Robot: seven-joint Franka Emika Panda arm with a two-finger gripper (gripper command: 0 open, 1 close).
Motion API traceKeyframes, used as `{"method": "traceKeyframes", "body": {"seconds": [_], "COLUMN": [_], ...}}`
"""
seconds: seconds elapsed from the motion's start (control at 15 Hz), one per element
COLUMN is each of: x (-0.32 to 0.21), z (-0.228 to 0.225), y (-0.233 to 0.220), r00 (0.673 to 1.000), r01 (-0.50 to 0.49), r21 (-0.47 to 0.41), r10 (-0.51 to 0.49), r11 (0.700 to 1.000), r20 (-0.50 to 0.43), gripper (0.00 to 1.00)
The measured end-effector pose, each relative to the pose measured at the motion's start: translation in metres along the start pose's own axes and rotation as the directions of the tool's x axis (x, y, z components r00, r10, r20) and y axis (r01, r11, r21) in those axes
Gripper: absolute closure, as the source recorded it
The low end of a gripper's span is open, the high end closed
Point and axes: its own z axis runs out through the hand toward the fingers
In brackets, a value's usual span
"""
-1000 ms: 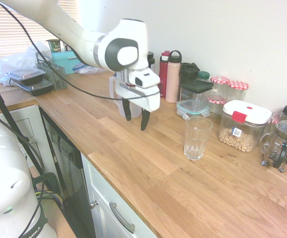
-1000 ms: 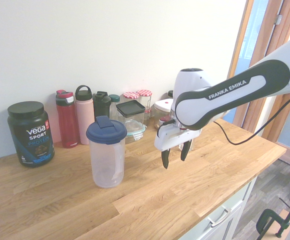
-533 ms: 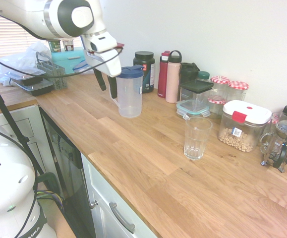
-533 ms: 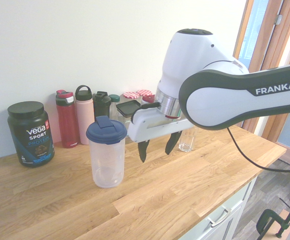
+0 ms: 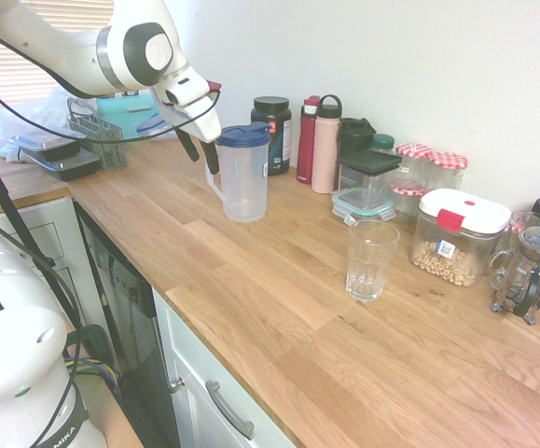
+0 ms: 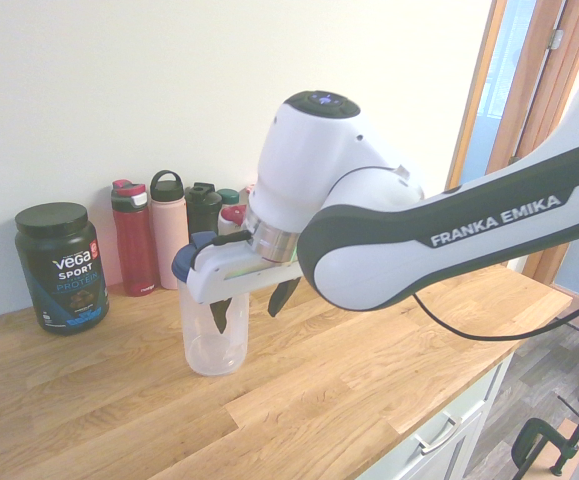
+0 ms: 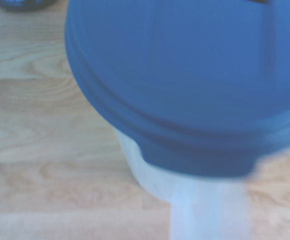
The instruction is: Pour me some water
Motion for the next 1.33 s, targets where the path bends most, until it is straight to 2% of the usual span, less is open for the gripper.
{"method": "traceKeyframes", "body": {"seconds": [0.47,1.33], "x": [-0.005,-0.012], "z": [0.022,0.023], "y": [-0.013,-0.016], "r00": [0.999,0.999], "r01": [-0.015,0.0], "r21": [0.024,0.039], "r10": [0.016,0.002], "r11": [1.0,0.999], "r20": [-0.051,-0.046], "gripper": [1.0,1.0]}}
